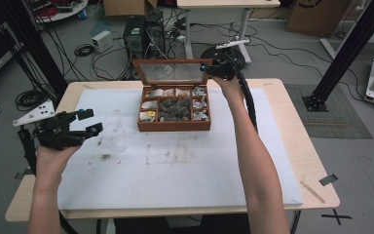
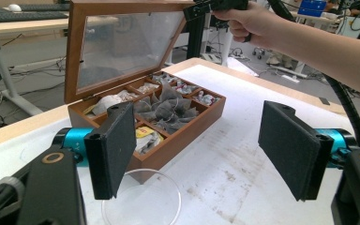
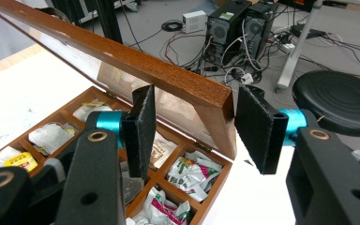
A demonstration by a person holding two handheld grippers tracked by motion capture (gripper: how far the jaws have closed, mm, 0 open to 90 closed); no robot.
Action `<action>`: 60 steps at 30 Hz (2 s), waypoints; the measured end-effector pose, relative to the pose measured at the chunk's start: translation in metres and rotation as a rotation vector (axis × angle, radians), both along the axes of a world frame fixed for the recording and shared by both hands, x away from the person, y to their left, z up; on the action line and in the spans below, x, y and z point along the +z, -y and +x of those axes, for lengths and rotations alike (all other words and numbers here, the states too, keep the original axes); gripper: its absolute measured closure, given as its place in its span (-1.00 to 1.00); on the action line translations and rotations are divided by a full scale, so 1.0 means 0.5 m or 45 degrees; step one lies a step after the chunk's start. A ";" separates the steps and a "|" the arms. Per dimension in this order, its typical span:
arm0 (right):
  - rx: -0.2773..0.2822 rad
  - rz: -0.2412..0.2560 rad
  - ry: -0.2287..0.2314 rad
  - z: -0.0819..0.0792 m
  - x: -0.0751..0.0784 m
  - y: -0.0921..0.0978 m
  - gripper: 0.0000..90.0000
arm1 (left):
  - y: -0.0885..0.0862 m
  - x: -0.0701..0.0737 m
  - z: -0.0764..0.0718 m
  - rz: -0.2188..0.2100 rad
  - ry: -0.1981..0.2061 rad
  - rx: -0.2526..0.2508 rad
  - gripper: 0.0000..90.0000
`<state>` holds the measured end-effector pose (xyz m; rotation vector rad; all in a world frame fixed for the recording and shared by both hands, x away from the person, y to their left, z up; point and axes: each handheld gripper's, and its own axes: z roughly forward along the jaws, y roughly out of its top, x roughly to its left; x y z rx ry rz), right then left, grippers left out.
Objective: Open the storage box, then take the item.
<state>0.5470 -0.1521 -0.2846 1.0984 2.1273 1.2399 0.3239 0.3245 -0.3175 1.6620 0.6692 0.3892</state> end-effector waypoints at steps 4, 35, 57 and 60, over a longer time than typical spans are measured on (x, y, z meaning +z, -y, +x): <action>0.003 -0.005 -0.004 -0.001 0.000 0.000 0.10 | 0.001 0.002 -0.001 0.001 0.004 -0.005 -0.38; 0.001 -0.015 0.001 -0.008 -0.001 -0.002 0.08 | 0.011 -0.006 0.004 0.016 0.000 0.010 -0.38; 0.010 -0.035 0.007 -0.011 0.000 -0.004 0.07 | 0.207 0.010 0.133 0.125 -0.075 -0.070 -0.38; 0.010 -0.041 0.007 -0.012 0.000 -0.004 0.07 | 0.225 0.004 0.152 0.107 -0.093 -0.083 -0.38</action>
